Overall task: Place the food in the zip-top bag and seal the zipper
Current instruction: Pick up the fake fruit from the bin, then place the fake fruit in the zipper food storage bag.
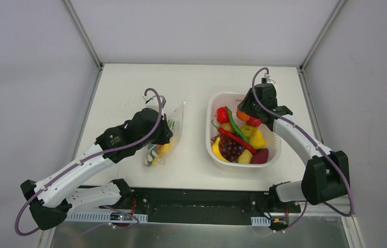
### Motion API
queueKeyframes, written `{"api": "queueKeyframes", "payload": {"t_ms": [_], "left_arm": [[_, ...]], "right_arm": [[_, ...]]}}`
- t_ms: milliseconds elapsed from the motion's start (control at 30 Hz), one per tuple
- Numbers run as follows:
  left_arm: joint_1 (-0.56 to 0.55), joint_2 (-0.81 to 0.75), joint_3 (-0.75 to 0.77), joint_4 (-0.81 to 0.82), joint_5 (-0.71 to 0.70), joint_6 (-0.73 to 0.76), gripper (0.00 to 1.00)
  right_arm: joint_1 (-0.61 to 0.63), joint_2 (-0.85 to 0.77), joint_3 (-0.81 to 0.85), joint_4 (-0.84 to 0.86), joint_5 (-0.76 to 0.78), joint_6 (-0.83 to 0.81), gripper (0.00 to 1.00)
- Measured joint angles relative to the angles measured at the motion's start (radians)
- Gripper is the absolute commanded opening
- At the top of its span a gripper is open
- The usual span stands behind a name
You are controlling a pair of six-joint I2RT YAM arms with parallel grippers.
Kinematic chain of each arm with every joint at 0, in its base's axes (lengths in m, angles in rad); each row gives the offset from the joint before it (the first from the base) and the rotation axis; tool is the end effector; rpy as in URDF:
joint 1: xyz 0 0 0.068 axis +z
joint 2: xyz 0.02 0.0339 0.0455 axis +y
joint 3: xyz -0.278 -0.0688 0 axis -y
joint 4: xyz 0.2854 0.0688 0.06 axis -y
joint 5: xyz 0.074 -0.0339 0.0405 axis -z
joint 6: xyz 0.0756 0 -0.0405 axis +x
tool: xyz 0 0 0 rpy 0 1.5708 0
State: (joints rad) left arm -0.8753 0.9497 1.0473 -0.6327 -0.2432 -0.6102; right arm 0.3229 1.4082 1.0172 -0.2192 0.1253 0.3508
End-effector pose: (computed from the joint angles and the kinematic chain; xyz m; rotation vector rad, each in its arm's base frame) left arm 0.1826 -0.1904 0.3520 0.1357 2.1497 -0.6345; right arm 0.3670 0.1128 0.2491 0.1019 2.1838 0.2469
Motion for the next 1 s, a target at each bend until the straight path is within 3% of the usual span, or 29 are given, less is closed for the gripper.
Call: {"api": "queueKeyframes", "payload": {"t_ms": [467,1000], "left_arm": [[0.000,0.001,0.034,-0.035,-0.028,0.009,0.00],[0.000,-0.013,0.074,-0.112,-0.072,0.062,0.00]], "right_arm": [[-0.001,-0.325,-0.109,0.048,-0.073,0.093,0.23],[-0.001,-0.418,-0.177,0.139,-0.391,0.256,0.24]]}}
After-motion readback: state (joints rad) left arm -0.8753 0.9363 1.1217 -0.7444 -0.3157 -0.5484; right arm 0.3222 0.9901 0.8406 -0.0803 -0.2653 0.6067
